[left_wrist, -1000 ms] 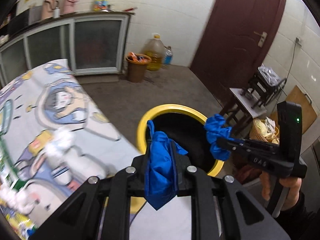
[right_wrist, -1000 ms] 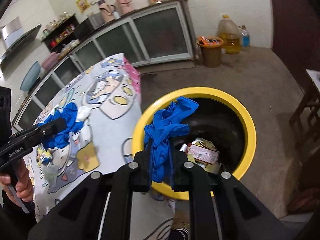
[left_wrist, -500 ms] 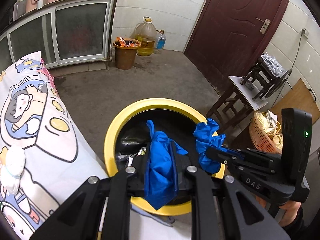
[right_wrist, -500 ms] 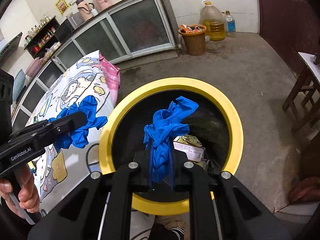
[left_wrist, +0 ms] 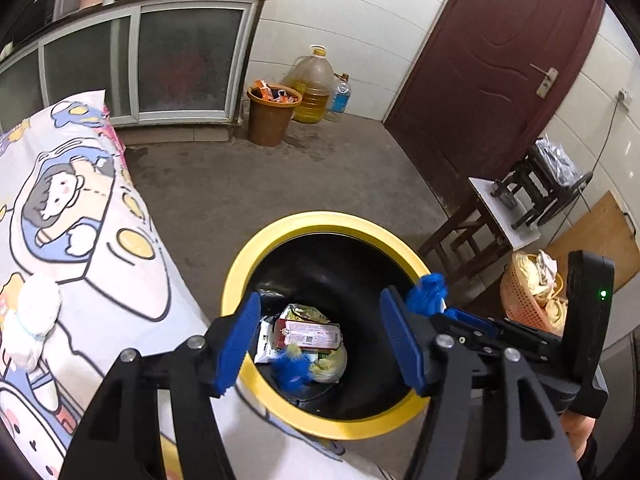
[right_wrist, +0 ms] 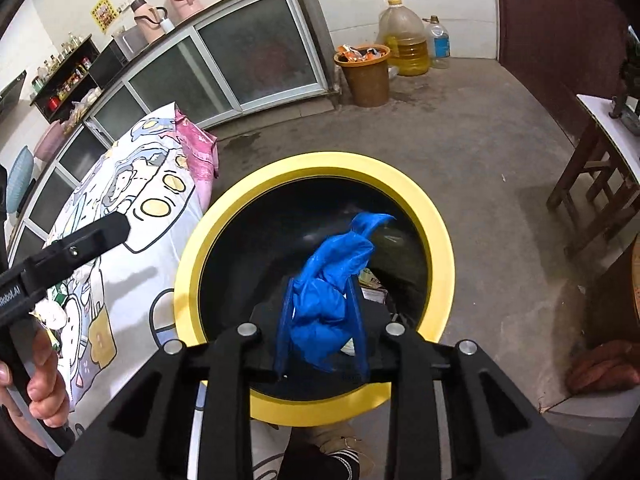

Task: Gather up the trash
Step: 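Open both tools to drop the blue gloves into the bin, then move both tools back over the table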

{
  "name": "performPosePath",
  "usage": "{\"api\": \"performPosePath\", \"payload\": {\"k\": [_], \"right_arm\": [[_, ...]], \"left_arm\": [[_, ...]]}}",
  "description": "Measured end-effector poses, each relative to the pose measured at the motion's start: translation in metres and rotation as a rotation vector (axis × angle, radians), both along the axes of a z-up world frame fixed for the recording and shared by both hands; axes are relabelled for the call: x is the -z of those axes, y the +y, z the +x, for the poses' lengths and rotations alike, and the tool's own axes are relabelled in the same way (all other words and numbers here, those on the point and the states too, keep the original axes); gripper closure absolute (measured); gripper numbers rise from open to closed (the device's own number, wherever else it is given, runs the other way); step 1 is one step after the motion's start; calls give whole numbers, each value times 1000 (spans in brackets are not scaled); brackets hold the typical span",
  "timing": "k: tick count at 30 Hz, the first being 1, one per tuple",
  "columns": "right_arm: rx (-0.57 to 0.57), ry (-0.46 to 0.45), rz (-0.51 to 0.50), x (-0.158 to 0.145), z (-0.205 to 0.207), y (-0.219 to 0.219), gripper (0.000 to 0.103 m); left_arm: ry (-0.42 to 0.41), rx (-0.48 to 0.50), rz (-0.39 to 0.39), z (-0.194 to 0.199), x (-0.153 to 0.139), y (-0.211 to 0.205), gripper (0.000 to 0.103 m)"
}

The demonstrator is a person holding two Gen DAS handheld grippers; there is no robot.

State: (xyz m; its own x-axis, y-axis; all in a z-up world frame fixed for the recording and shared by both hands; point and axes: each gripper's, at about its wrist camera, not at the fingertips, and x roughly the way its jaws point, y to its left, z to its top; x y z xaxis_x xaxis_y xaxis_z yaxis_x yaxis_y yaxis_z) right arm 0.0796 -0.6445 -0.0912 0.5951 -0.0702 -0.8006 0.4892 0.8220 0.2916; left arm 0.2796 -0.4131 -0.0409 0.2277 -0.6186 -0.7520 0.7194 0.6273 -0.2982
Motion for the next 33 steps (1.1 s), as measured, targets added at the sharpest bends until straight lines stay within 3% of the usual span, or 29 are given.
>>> {"api": "performPosePath", "payload": {"k": [2,10,17,20,21,22,28,33], "right_arm": [[9,-1,8,-1,0,-1,72],[-28,-39,-18,-20,2,20,72],[-221,-167,-54,-52,3,88,72],[-337,-237,-68,-66,3,127,60],[-375,-258,-76,-70,3,142,52],[-424,-275,-85,-73,4,159,51],[-627,-243,-9,-65,22,244,51],[-743,-217,25,-49,28,303,51]], "left_arm": [[3,-17,-11,2,-4,9,43],[-48,-53,-78,-7,-32,67,43],[-144,-124,-117,-28,-57,172,43],[-207,-184,-100,-39,-64,233,42],[-231,-220,-91,-45,-65,260,40],[-245,-249,-84,-48,-66,279,34],[-267,-410,21,-61,-50,377,29],[-231,-475,61,-55,-25,421,29]]}}
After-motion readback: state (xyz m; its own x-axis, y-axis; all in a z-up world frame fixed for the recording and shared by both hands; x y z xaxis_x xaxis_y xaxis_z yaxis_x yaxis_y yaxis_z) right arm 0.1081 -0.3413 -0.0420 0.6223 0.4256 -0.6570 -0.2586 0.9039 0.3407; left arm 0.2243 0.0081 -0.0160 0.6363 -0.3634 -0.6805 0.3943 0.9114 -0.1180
